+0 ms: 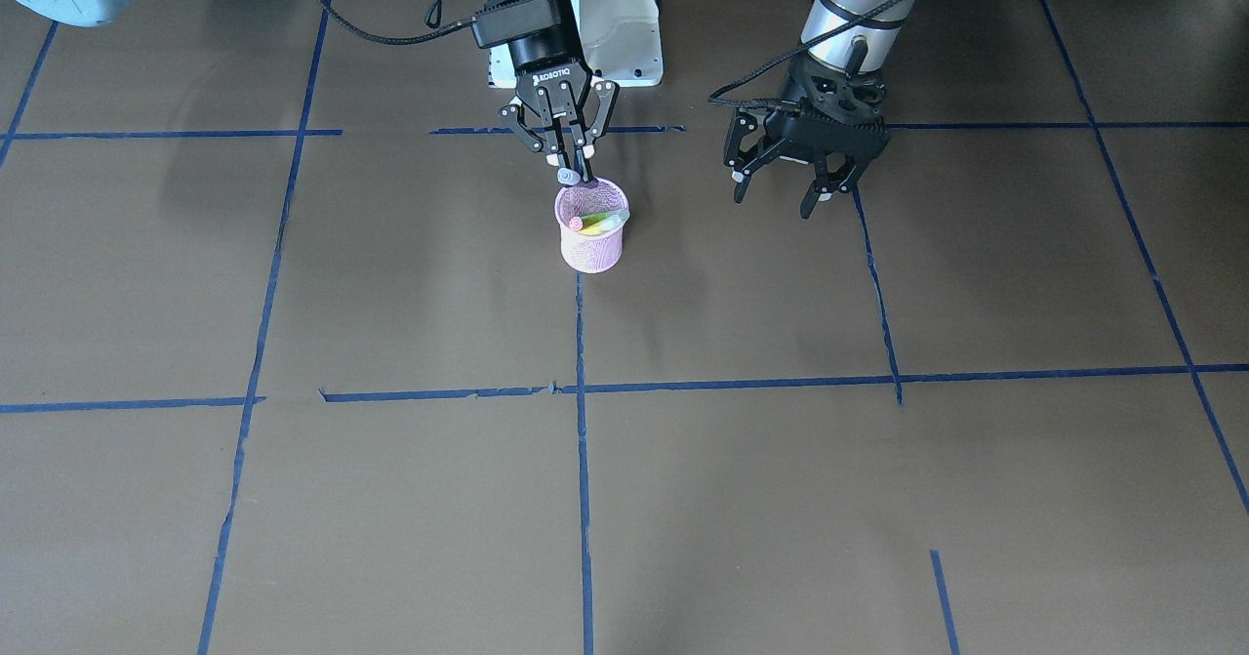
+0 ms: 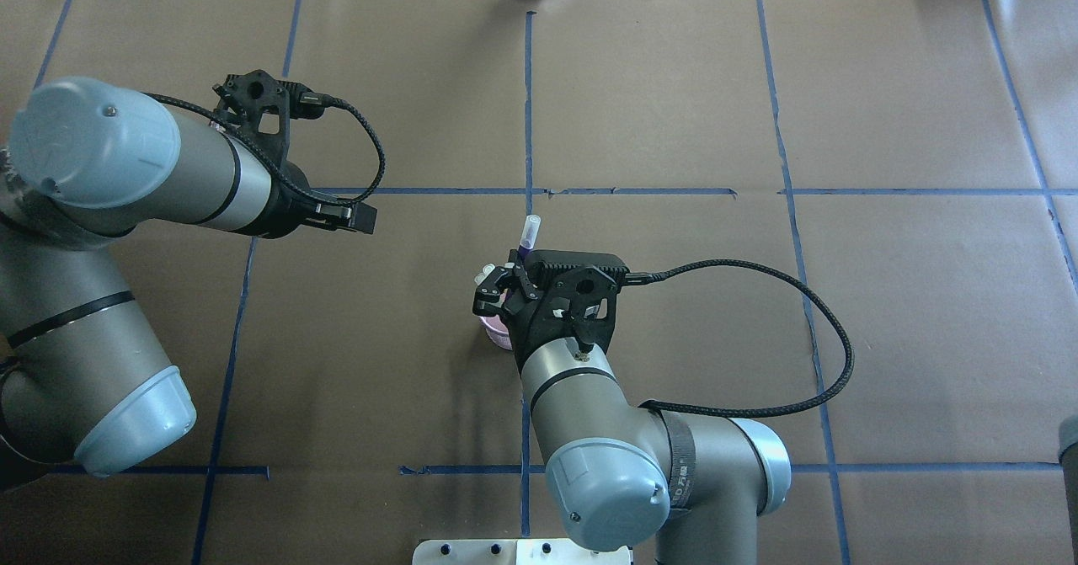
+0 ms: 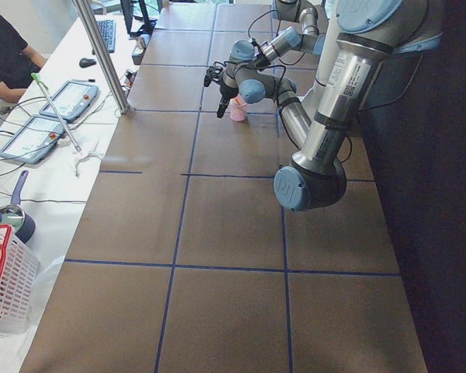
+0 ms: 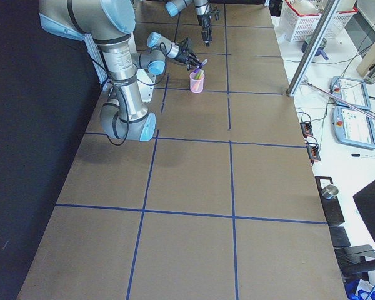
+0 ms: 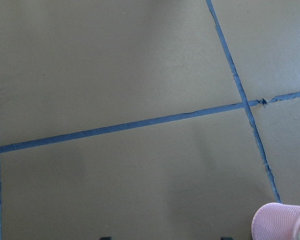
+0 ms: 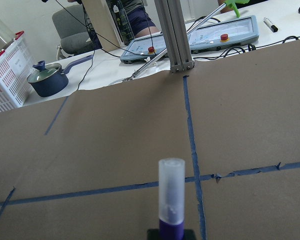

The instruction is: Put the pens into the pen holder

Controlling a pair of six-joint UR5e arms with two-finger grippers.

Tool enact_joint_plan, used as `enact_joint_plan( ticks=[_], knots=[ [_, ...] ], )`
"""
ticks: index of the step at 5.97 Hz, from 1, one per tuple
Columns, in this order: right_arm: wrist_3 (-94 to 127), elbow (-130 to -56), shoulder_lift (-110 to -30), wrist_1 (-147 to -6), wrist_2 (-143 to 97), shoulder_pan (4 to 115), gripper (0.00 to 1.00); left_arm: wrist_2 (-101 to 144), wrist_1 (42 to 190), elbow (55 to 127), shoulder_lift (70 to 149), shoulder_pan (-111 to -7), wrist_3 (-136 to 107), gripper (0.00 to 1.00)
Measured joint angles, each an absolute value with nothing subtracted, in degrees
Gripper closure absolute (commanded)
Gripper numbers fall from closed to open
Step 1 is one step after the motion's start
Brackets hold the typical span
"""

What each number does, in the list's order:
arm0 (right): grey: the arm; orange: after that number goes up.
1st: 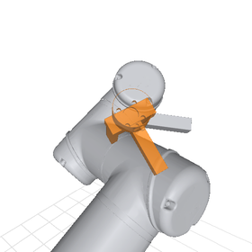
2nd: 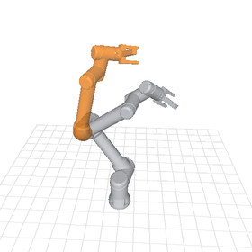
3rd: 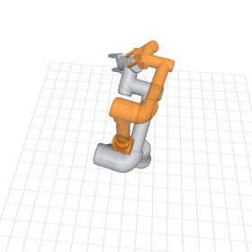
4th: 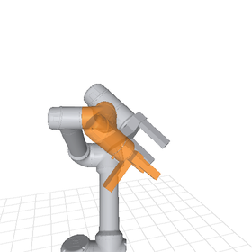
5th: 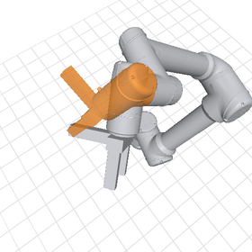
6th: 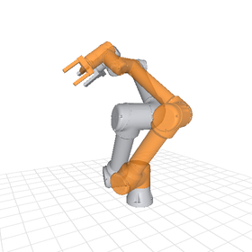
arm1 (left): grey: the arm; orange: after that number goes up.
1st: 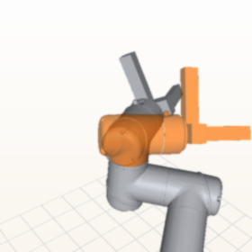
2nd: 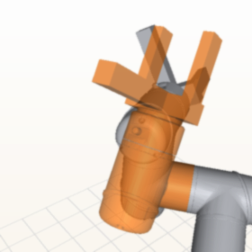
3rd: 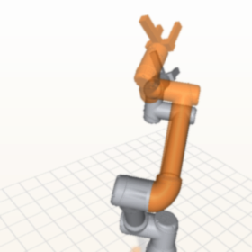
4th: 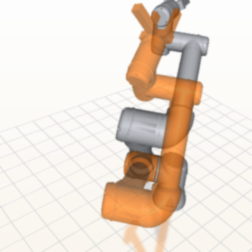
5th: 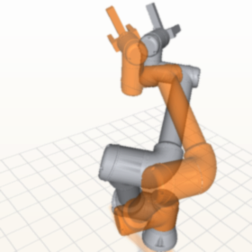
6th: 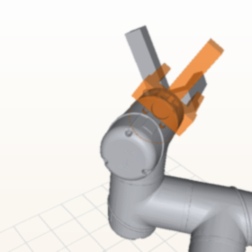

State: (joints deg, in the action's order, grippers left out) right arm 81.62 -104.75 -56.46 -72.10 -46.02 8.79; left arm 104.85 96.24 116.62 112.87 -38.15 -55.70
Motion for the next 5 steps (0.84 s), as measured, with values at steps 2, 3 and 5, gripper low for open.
enact_joint_plan(
  ticks=[2,3,5],
  knots=[
    [81.25,-102.88,-56.14,-72.21,-45.93,8.79,0.99,104.85,96.27,116.27,112.85,-38.15,-55.64,0.21],
    [81.04,-102.43,-55.89,-72.23,-45.95,8.79,0.90,104.85,96.31,116.10,112.87,-38.14,-55.64,0.21],
    [80.68,-101.48,-55.06,-72.31,-45.96,8.69,0.22,104.85,96.33,115.85,112.93,-38.08,-55.64,0.21]
  ],
)
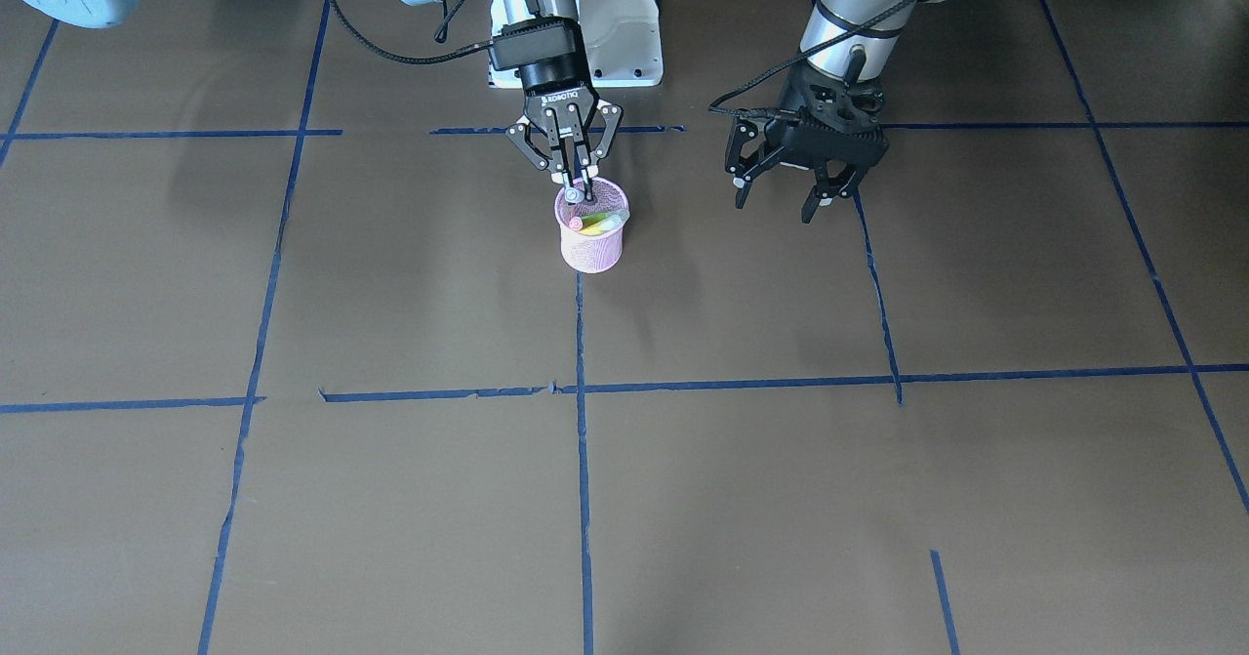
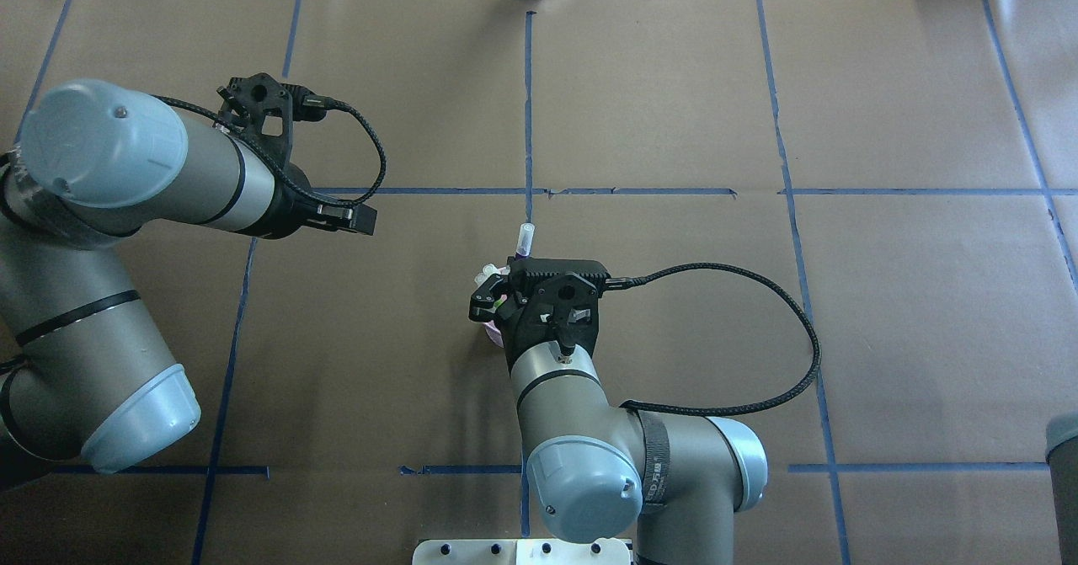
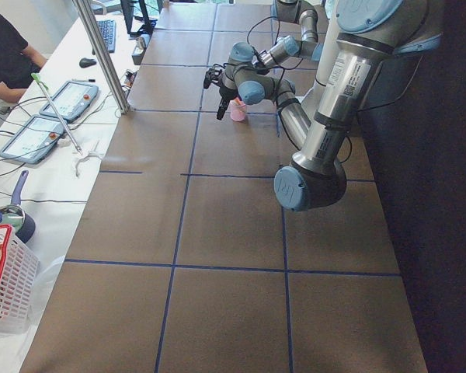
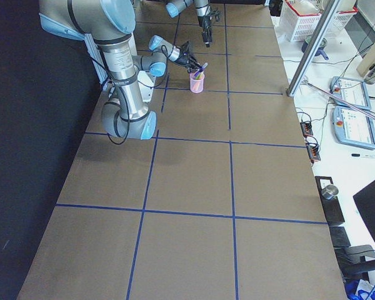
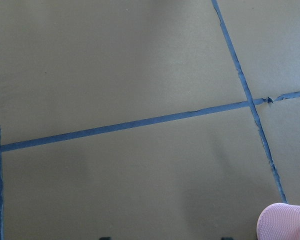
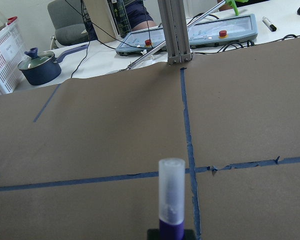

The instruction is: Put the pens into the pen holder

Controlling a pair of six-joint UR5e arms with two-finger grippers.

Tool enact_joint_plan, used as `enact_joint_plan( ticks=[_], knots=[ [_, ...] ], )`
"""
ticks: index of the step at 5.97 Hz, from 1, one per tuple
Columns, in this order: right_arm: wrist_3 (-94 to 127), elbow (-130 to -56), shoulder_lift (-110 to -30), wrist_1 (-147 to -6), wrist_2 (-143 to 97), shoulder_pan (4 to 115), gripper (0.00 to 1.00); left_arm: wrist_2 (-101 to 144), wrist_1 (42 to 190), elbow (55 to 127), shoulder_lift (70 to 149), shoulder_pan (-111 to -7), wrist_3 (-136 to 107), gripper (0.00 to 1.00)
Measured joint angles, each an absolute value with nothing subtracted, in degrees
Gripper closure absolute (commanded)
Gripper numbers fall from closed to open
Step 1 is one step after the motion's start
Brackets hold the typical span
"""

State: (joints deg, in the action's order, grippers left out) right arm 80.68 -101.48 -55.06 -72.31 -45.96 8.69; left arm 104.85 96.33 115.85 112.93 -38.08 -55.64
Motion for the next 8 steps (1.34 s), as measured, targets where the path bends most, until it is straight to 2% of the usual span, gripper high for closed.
enact_joint_plan(
  ticks=[1,2,5,8],
  knots=[
    [80.65,-101.26,-54.80,-72.33,-45.99,8.65,0.08,104.83,96.36,115.61,112.94,-38.06,-55.63,0.21],
    [80.70,-101.24,-54.56,-72.33,-46.09,8.62,0.01,104.81,96.39,115.18,113.02,-38.06,-55.63,0.21],
    [80.77,-106.44,-56.02,-72.30,-53.43,11.83,0.00,104.90,96.16,113.34,111.89,-39.33,-47.24,0.22],
    [74.42,-110.43,-65.05,-72.73,-83.46,30.00,0.00,107.66,96.07,110.93,103.13,-46.79,-26.42,0.22]
  ],
)
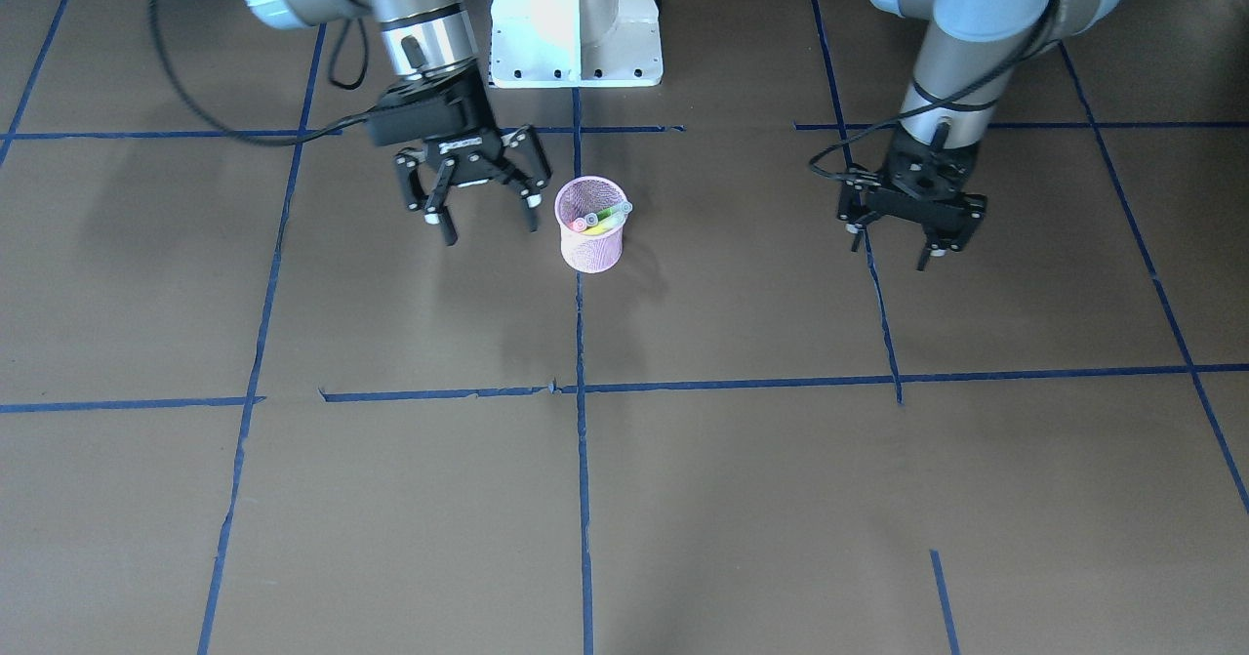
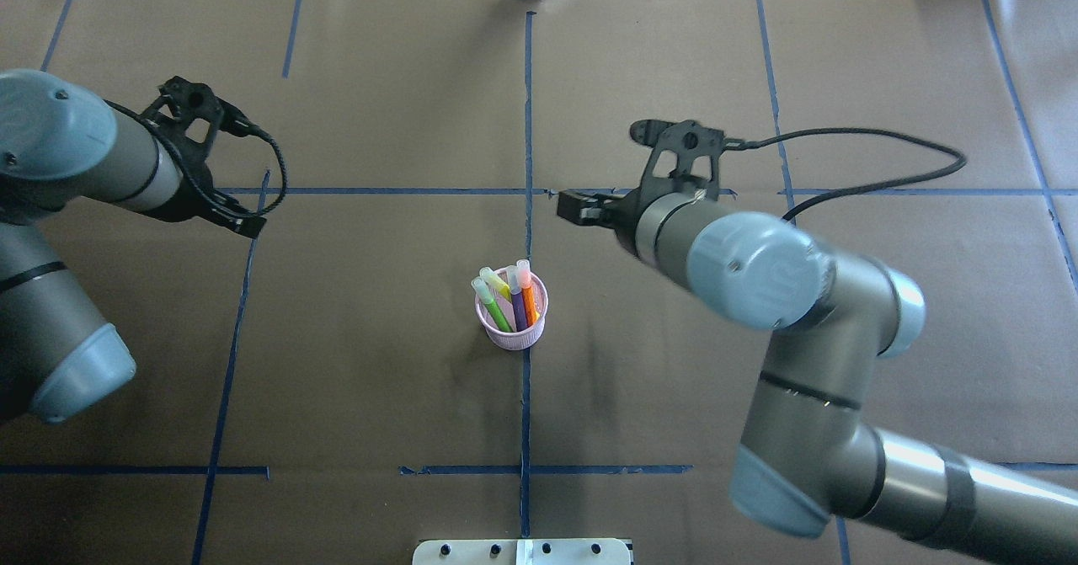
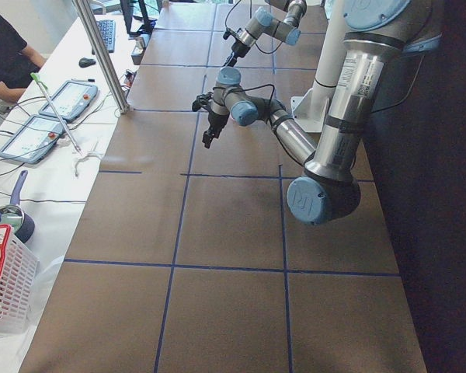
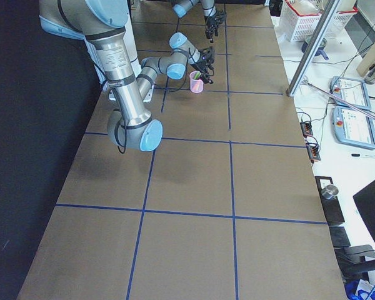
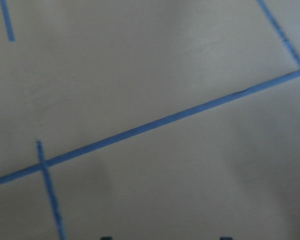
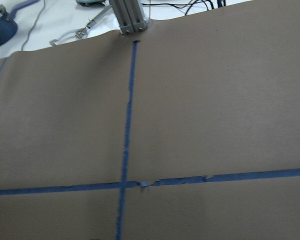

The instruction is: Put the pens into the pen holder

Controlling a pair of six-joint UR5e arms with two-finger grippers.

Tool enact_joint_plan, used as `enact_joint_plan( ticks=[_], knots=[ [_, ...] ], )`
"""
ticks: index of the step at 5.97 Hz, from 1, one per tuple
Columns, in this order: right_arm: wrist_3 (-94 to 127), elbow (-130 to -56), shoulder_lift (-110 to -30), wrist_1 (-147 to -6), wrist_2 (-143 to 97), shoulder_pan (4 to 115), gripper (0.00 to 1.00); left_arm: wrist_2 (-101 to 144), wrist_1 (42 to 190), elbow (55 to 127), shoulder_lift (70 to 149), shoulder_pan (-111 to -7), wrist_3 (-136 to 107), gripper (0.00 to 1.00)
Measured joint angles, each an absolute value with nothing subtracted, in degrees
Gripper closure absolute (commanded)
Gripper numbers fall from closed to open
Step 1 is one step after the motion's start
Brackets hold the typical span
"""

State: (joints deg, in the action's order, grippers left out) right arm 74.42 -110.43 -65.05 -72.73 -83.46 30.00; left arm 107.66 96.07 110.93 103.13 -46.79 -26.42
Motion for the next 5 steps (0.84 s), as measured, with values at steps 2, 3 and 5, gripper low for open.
enact_joint_plan(
  ticks=[2,3,5],
  knots=[
    [62.77,-111.83,-73.82,-74.40,-105.74,45.83,0.00,119.75,96.06,106.14,99.23,-59.69,-9.60,0.18],
    [53.57,-111.77,-76.23,-78.97,-115.72,54.22,0.00,124.01,95.95,103.53,96.95,-66.37,-0.31,0.00],
    [32.61,-111.73,-78.27,-92.88,-128.03,68.05,0.00,130.73,87.95,100.77,94.06,-80.37,9.84,0.00]
  ],
)
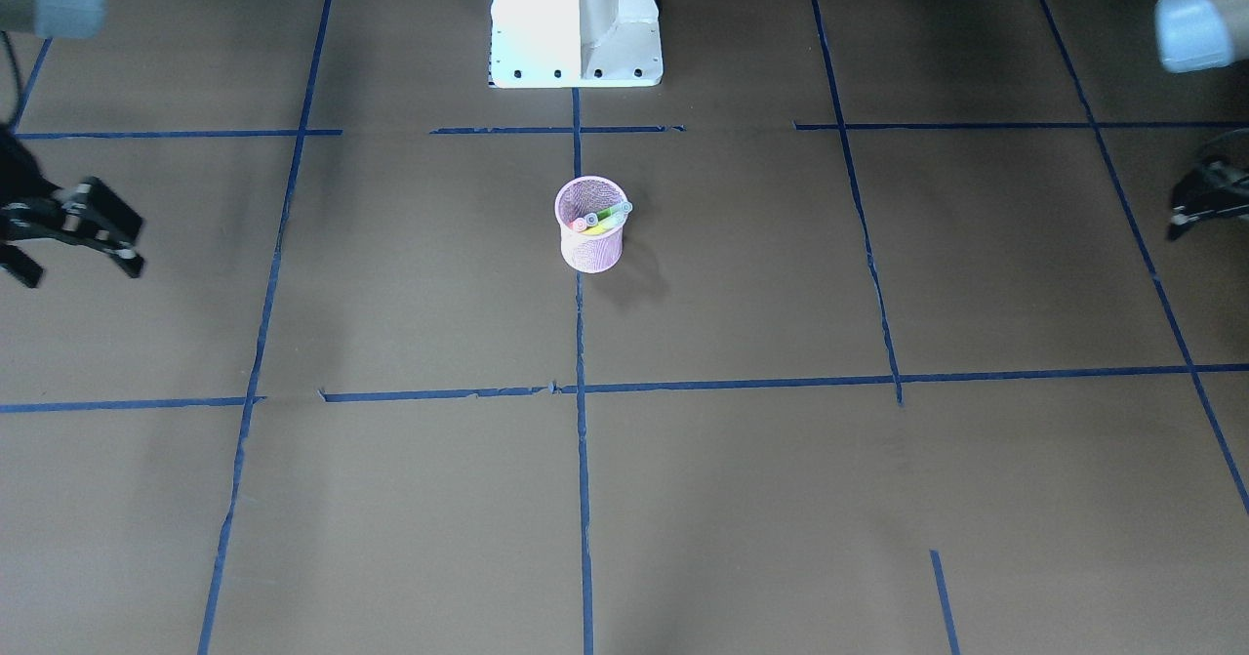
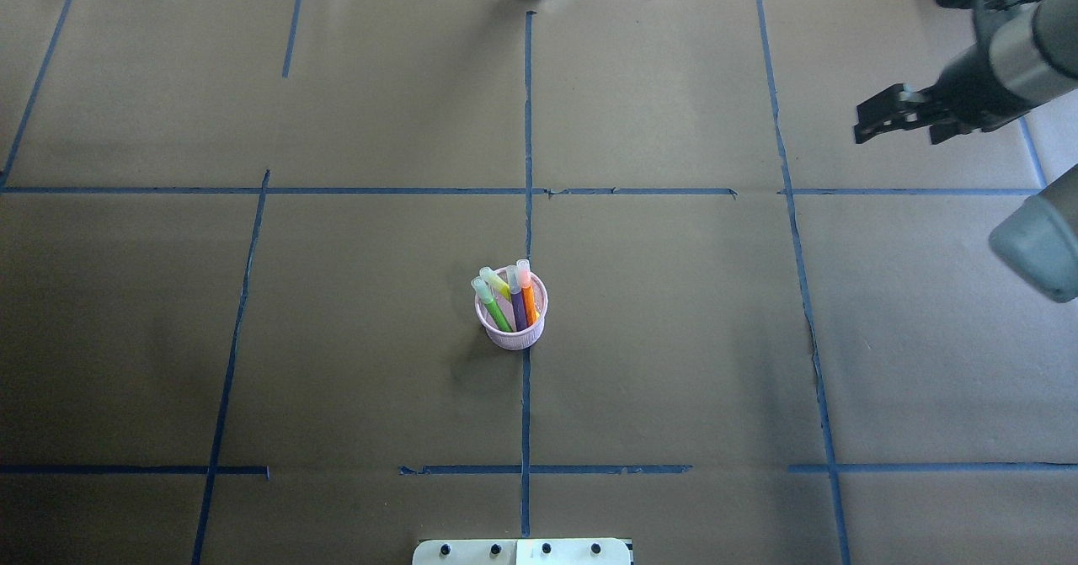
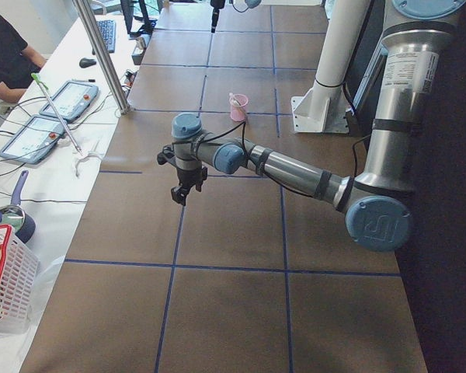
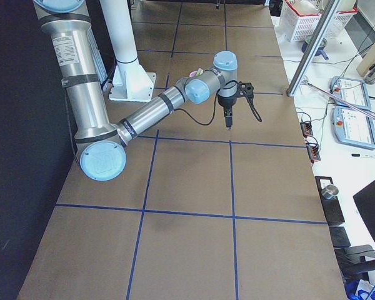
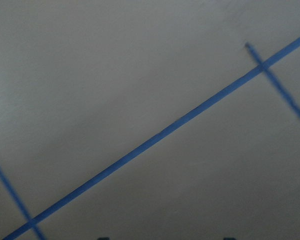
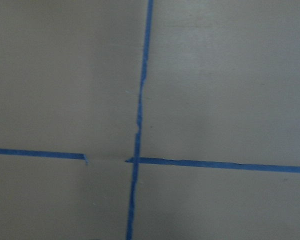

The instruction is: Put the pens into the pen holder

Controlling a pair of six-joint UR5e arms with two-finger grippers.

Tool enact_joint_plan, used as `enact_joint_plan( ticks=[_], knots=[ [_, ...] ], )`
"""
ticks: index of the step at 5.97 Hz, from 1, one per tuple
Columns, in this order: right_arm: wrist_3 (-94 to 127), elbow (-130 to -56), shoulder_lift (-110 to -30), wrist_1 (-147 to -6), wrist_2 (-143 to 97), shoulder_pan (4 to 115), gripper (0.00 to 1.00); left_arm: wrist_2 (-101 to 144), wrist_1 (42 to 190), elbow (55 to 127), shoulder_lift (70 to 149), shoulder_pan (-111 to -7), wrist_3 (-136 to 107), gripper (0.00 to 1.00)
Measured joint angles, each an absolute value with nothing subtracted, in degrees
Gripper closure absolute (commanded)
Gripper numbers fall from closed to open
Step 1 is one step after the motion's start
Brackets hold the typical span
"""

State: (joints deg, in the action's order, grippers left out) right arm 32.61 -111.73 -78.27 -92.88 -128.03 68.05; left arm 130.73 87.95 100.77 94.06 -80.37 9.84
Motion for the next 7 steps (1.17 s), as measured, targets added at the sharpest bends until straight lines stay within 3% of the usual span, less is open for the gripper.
enact_joint_plan(
  ticks=[3,7],
  knots=[
    [5.47,-110.70,-87.39,-100.95,-132.56,80.25,0.00,133.03,81.45,97.41,92.82,-88.36,10.82,0.00],
    [-8.44,-101.54,-93.12,-101.41,-134.38,87.62,0.00,132.84,83.52,97.53,87.91,-91.40,9.89,0.00]
  ],
)
